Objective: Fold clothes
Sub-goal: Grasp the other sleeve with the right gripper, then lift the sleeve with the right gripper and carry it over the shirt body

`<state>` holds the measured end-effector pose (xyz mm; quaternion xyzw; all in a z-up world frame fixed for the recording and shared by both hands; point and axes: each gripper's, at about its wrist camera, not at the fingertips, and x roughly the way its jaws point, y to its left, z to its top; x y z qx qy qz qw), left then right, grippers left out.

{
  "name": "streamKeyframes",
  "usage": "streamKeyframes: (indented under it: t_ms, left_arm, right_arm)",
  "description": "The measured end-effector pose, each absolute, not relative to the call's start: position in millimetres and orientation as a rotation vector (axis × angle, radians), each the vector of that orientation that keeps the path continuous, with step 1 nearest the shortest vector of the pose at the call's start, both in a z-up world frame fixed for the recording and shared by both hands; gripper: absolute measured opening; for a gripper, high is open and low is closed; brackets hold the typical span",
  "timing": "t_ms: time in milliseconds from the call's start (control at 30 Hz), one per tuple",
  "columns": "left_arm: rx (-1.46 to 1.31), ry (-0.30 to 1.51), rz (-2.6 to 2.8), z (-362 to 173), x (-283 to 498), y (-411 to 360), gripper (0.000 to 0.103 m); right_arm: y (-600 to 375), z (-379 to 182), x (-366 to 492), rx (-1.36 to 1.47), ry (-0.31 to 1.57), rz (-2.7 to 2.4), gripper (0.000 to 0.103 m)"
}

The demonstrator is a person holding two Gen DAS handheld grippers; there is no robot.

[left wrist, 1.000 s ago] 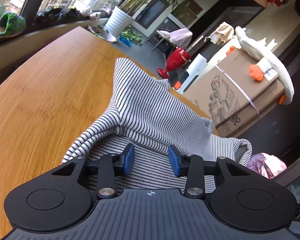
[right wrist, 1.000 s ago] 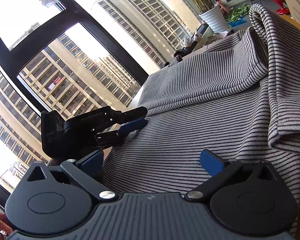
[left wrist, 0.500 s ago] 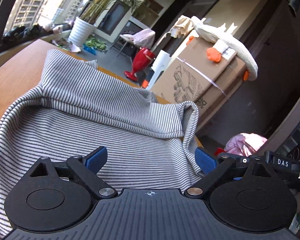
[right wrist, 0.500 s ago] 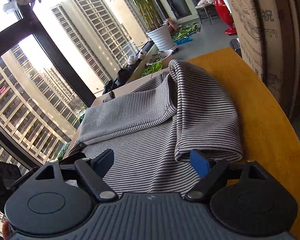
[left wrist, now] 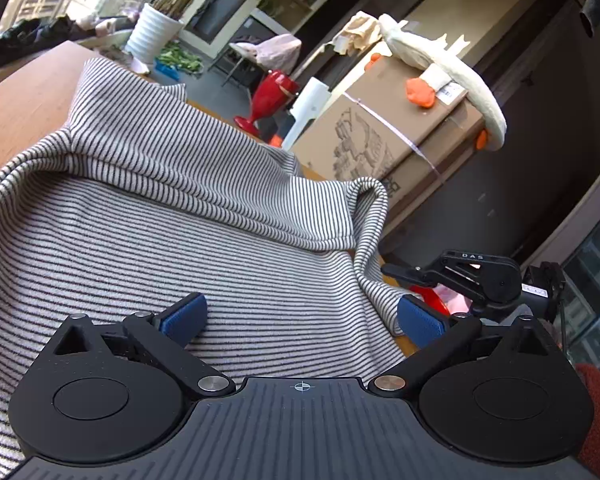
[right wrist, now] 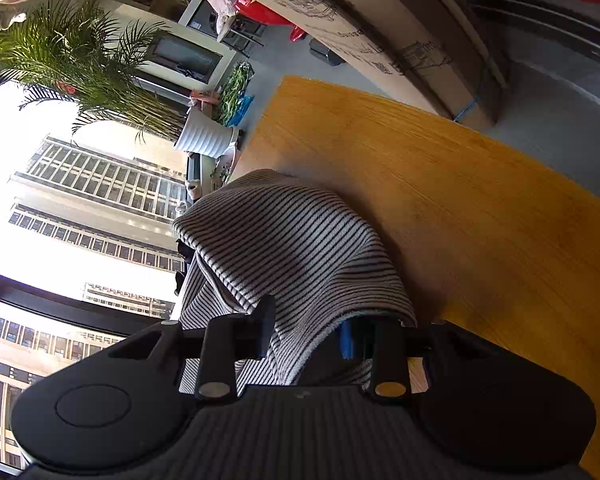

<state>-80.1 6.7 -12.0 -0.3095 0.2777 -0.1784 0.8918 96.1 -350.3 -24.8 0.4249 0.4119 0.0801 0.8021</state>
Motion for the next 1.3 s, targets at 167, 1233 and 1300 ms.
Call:
streamKeyframes:
  t_ms: [167,1233,1300]
  left_arm:
    - [-0.645,0.575,-0.373,-13.1,-79.9,7.0,0.103]
    - [-0.689,0.543,-0.404,-14.9,-78.5,14.0,0.103]
    - [-0.689,0.542,-0.402,-15.0,-78.7,13.8,0.103]
  right_arm:
    - [-367.9,70.7,94.5,0.310,0.630,0.055,0.005]
    - [-515.4,-141.2,96.2,1.736,0.973,0.102,0.068]
    - [-514.2,-148.8,109.1,1.756,0.986,0.128,0.069]
